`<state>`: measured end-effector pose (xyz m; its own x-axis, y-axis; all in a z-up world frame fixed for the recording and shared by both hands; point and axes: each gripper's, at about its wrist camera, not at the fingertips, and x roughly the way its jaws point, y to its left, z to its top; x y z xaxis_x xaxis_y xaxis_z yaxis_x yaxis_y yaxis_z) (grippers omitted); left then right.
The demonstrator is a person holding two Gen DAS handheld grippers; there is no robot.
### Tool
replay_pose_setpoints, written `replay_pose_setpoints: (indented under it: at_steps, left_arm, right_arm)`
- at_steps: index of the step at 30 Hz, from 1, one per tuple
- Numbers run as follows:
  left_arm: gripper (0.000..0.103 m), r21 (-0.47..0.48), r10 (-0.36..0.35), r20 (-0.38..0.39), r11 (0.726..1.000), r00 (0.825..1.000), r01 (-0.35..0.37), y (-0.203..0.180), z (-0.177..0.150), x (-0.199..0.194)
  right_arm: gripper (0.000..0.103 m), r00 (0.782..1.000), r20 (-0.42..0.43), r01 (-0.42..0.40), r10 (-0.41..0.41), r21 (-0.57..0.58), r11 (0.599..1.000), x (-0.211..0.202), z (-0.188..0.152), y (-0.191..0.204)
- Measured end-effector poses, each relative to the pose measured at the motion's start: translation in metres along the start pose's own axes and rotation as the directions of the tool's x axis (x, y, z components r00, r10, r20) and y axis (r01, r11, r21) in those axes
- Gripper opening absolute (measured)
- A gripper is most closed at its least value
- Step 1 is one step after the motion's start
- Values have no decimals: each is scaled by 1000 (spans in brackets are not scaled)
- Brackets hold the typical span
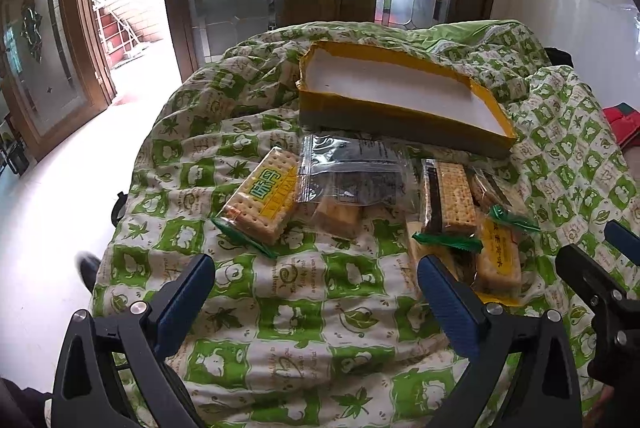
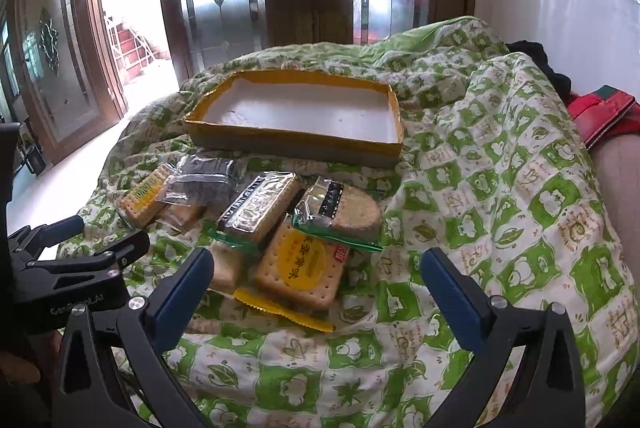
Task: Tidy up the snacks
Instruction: 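Move the right tool toward the snack pile beside the tray, then grasp the round cracker pack with the right tool while the left tool grasps the rectangular cracker pack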
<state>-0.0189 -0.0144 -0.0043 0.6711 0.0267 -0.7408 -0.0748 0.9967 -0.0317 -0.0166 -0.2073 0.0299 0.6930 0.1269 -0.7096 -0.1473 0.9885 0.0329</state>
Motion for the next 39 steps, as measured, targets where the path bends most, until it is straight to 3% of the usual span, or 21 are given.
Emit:
replay_pose_setpoints:
  at_steps: [24, 27, 39]
  left_arm:
    - [102, 23, -33, -21, 999, 999, 34, -14, 13, 13]
    - [102, 29, -37, -22, 999, 999, 37, -17, 15, 14]
    - [102, 37, -61, -34, 997, 998, 63, -26, 25, 20]
  right_arm:
    - [103, 997, -73, -25, 25, -1, 1000, 23, 19, -11]
    - [103, 993, -100, -58, 59, 14, 998, 30, 25, -15]
    - [103, 989, -135, -51, 58, 59, 997, 46, 36, -31]
